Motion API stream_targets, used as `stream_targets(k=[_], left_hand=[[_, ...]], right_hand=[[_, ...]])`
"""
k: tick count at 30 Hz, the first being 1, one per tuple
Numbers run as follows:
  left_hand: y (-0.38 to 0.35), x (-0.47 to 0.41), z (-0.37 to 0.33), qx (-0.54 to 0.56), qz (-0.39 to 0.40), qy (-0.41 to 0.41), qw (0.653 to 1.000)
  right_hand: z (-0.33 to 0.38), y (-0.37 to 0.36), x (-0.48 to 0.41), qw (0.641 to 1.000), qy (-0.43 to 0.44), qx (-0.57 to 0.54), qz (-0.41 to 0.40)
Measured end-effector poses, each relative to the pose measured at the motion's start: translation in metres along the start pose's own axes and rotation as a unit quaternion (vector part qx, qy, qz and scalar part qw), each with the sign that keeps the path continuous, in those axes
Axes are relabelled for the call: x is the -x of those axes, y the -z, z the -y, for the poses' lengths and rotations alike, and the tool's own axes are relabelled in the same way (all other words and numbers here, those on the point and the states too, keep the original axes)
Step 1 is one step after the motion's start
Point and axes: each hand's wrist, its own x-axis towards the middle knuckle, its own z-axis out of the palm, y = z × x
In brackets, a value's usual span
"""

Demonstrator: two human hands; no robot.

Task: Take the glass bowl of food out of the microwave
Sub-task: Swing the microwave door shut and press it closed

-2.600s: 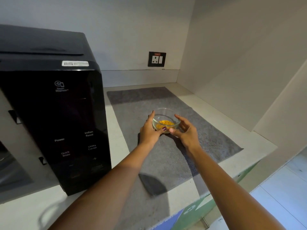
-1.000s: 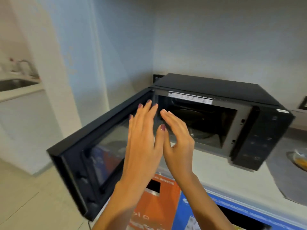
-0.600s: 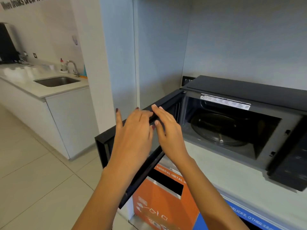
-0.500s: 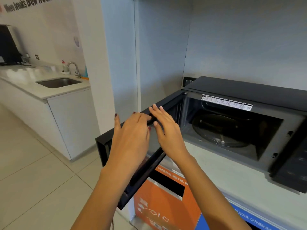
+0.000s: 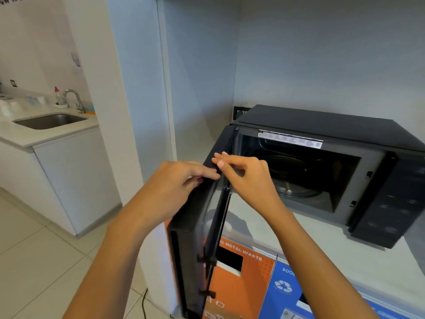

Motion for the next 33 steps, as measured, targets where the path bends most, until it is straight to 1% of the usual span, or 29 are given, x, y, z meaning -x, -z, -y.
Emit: stream_targets(k=[3, 5, 8, 10, 14, 17, 19, 22, 26, 30, 33], left_hand=[[-0.016, -0.012, -0.007, 0.053, 0.032, -0.057, 0.996], [-0.03, -0.019, -0.011, 0.12, 0.047, -0.073, 0.989], [-0.051, -0.029, -0.016, 0.222, 0.047, -0.087, 0.97], [-0.067, -0.038, -0.023, 0.252, 0.049, -0.11, 0.96], [-0.095, -0.057, -0.036, 0.227, 0.031, -0.132, 0.964], [-0.114, -0.073, -0.049, 0.213, 0.025, -0.159, 0.964], [-0.125, -0.084, -0.058, 0.21, 0.018, -0.175, 0.962], [-0.141, -0.1, -0.071, 0.193, 0.002, -0.185, 0.964], [-0.162, -0.115, -0.086, 0.115, -0.029, -0.216, 0.969], [-0.18, -0.132, -0.096, 0.015, -0.068, -0.239, 0.969], [-0.189, -0.148, -0.099, -0.033, -0.101, -0.252, 0.962]], right_hand=[[-0.003, 0.024, 0.006, 1.0, -0.026, 0.01, 0.007], [-0.004, 0.043, 0.011, 0.998, -0.065, 0.005, 0.023], [-0.001, 0.074, 0.02, 0.985, -0.145, -0.049, 0.085], [0.003, 0.097, 0.029, 0.978, -0.174, -0.049, 0.108], [0.012, 0.133, 0.047, 0.972, -0.201, 0.027, 0.12], [0.017, 0.151, 0.058, 0.966, -0.217, 0.097, 0.105], [0.016, 0.157, 0.065, 0.954, -0.232, 0.172, 0.084], [0.007, 0.165, 0.073, 0.93, -0.256, 0.264, 0.015], [-0.011, 0.173, 0.074, 0.899, -0.264, 0.345, -0.055], [-0.041, 0.184, 0.065, 0.873, -0.261, 0.407, -0.066], [-0.067, 0.194, 0.058, 0.865, -0.254, 0.427, -0.071]])
